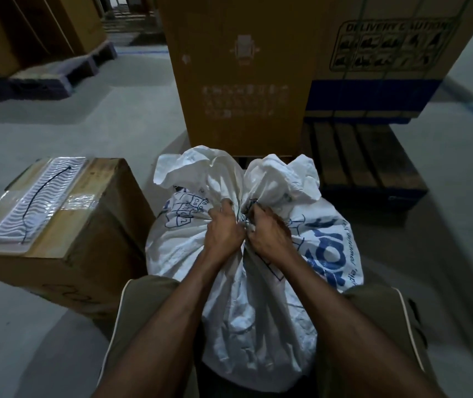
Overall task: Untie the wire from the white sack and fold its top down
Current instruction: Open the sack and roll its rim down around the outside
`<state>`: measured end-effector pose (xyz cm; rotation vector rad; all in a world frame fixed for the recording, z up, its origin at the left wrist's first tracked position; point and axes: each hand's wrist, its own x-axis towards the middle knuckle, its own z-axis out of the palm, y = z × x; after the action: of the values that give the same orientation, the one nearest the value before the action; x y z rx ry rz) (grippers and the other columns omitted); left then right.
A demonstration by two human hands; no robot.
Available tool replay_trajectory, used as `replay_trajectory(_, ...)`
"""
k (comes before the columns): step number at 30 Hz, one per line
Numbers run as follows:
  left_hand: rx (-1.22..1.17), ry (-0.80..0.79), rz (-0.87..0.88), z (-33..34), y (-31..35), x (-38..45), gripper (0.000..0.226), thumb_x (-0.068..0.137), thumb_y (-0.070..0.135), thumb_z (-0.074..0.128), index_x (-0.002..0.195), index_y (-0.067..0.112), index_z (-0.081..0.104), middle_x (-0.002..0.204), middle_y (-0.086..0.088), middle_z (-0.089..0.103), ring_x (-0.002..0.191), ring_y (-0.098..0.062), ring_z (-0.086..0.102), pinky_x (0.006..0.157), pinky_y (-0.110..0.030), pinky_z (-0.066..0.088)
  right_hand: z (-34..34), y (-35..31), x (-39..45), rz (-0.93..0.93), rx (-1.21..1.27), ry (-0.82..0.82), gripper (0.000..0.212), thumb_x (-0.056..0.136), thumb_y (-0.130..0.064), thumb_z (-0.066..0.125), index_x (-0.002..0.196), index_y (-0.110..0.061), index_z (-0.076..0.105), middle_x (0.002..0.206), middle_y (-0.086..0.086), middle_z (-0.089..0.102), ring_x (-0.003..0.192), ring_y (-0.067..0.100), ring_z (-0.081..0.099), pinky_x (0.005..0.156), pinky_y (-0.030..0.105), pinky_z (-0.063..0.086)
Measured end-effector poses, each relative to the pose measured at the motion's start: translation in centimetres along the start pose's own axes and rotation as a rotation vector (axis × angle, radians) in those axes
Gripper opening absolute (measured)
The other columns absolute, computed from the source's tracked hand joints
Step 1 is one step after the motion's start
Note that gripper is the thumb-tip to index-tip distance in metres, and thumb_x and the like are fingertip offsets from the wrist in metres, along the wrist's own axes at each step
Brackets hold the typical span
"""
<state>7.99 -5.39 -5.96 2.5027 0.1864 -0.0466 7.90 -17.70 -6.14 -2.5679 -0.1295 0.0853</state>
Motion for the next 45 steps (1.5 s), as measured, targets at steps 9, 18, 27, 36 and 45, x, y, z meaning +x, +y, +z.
replay_trajectory(9,-0.241,0.318,-0.189,-5.8,-4.2,-1.1,0.038,0.090,0.008,0.056,0.124,0.020,0.048,0.113,-0.012,0.064,0.100,-0.034,0.062,0.088,-0.040,0.049,-5.3,3.9,-1.1,0.287,0.322,0.245,0.026,0.090,0.003,0.063,0.109,-0.015,0.065,0.104,0.008,0.067,0.087,0.022,0.064,0.069,0.030,0.053)
replay_trajectory(18,-0.226,0.249,-0.040,-7.2,-4.9,-4.6,0.062,0.093,0.015,0.056,0.149,0.027,0.032,0.135,-0.023,0.056,0.114,-0.040,0.059,0.100,-0.041,0.045,-6.5,6.1,-4.7,0.314,0.041,0.398,0.049,0.079,-0.008,0.071,0.124,-0.014,0.052,0.128,0.018,0.052,0.112,0.041,0.057,0.087,0.047,0.055)
replay_trajectory(27,-0.239,0.142,0.077,-6.9,-2.6,-8.9,0.082,0.093,0.003,0.055,0.160,0.026,0.014,0.152,-0.016,0.046,0.131,-0.035,0.051,0.109,-0.036,0.040,-3.5,0.2,-4.1,-0.173,-0.302,0.231,0.084,0.086,-0.013,0.074,0.156,-0.027,0.030,0.163,0.007,0.029,0.145,0.035,0.034,0.117,0.054,0.035)
replay_trajectory(36,-0.014,0.350,0.107,-5.9,-5.6,-13.9,0.071,0.095,0.025,0.062,0.155,0.022,0.025,0.155,-0.018,0.027,0.140,-0.037,0.031,0.118,-0.048,0.030,-2.3,-1.1,-8.1,-0.194,-0.220,0.372,0.018,0.087,-0.010,0.064,0.101,-0.018,0.070,0.105,0.007,0.071,0.106,0.028,0.063,0.105,0.046,0.039)
replay_trajectory(45,0.540,0.283,0.853,-5.1,-3.0,-23.2,0.082,0.074,0.015,0.045,0.156,0.023,0.040,0.167,-0.008,0.024,0.156,-0.036,0.015,0.124,-0.057,0.014,-2.0,-2.2,-23.4,-0.246,-0.154,0.050,0.029,0.087,-0.018,0.058,0.115,-0.014,0.067,0.113,0.012,0.070,0.106,0.033,0.066,0.087,0.040,0.053)
